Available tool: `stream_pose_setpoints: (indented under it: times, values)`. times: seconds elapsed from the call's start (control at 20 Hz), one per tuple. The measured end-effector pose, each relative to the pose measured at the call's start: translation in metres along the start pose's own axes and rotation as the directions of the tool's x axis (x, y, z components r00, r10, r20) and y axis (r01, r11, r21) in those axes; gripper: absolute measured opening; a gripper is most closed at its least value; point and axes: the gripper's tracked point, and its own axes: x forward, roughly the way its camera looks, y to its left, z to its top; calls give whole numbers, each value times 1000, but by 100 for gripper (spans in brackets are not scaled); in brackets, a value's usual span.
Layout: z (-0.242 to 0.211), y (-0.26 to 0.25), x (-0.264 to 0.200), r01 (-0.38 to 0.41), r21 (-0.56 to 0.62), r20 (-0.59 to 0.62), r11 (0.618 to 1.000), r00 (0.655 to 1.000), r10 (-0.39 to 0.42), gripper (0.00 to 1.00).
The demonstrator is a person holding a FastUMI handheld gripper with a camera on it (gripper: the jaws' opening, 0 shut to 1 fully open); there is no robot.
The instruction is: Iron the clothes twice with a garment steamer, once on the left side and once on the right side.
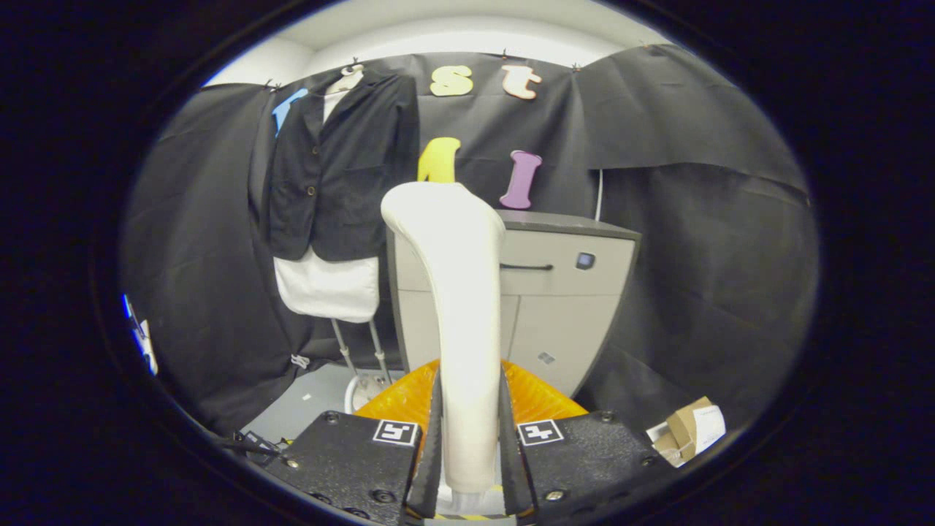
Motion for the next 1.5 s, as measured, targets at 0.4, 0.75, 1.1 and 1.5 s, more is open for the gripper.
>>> stream_pose_setpoints:
  times: [0.4,0.75,1.1,1.5]
  values:
    - [-37,-60,-75,33,22,-5,999,999,-33,36]
    - [-54,-60,-96,38,18,-15,999,999,-38,36]
    - [-62,-60,-104,40,18,-34,999,999,-39,36]
    - [-54,-60,-113,55,8,-19,998,998,-55,36]
